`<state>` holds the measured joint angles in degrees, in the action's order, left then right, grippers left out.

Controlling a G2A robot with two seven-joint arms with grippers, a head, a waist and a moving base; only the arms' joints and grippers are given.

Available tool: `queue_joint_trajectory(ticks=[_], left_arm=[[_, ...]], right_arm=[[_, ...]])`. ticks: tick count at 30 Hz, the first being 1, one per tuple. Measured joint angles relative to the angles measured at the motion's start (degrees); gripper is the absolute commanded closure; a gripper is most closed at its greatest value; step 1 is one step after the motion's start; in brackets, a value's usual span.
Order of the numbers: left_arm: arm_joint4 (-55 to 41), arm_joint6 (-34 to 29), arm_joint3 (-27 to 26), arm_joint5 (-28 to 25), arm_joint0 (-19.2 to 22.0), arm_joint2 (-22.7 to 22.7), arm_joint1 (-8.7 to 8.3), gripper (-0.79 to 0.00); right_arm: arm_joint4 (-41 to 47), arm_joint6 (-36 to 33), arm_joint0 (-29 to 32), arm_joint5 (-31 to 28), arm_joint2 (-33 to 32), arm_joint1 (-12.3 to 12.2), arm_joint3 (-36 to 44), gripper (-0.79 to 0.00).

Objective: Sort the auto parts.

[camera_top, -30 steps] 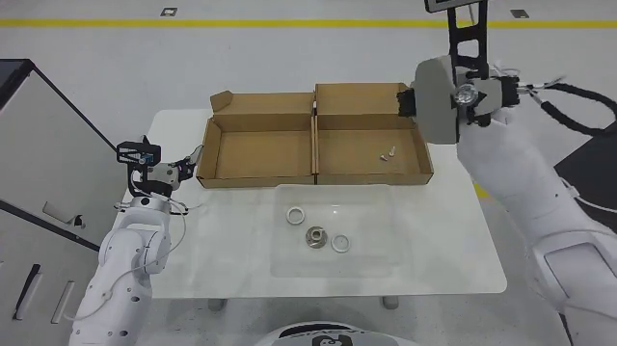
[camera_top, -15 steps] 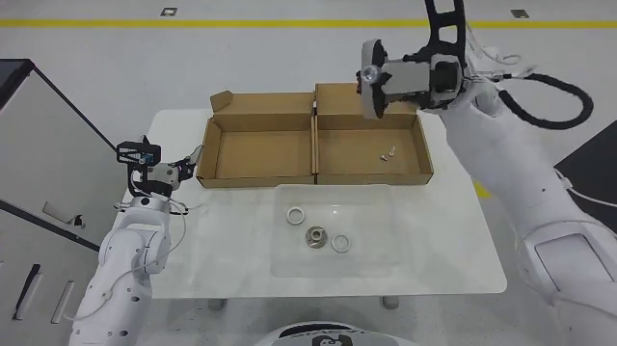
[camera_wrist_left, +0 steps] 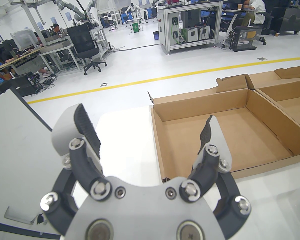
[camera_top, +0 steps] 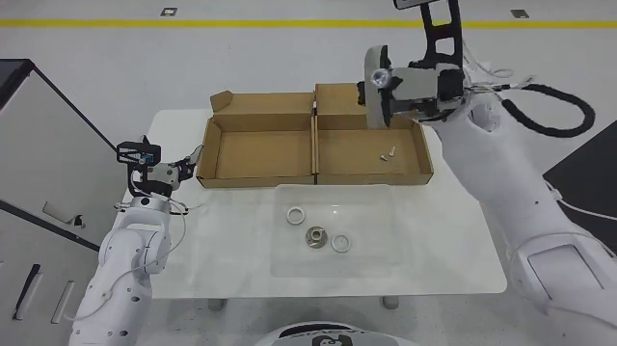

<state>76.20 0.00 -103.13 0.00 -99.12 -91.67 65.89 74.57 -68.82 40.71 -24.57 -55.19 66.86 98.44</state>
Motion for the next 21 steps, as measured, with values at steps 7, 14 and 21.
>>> queue_joint_trajectory(ticks=[7,14,21], left_arm=[[0.0,0.0,0.0,0.0,0.0,0.0,0.00,-0.785],[0.0,0.0,0.0,0.0,0.0,0.0,0.00,-0.785],[0.0,0.0,0.0,0.0,0.0,0.0,0.00,-0.785]], right_arm=[[7.2,-1.0,1.2,-0.2,-0.3,1.5,0.0,0.000],[-0.5,-0.4,0.3,0.9,-2.0,1.9,-1.1,0.000],[-10.9,1.7,0.4,3.7,-4.0,1.8,-0.2,0.000]])
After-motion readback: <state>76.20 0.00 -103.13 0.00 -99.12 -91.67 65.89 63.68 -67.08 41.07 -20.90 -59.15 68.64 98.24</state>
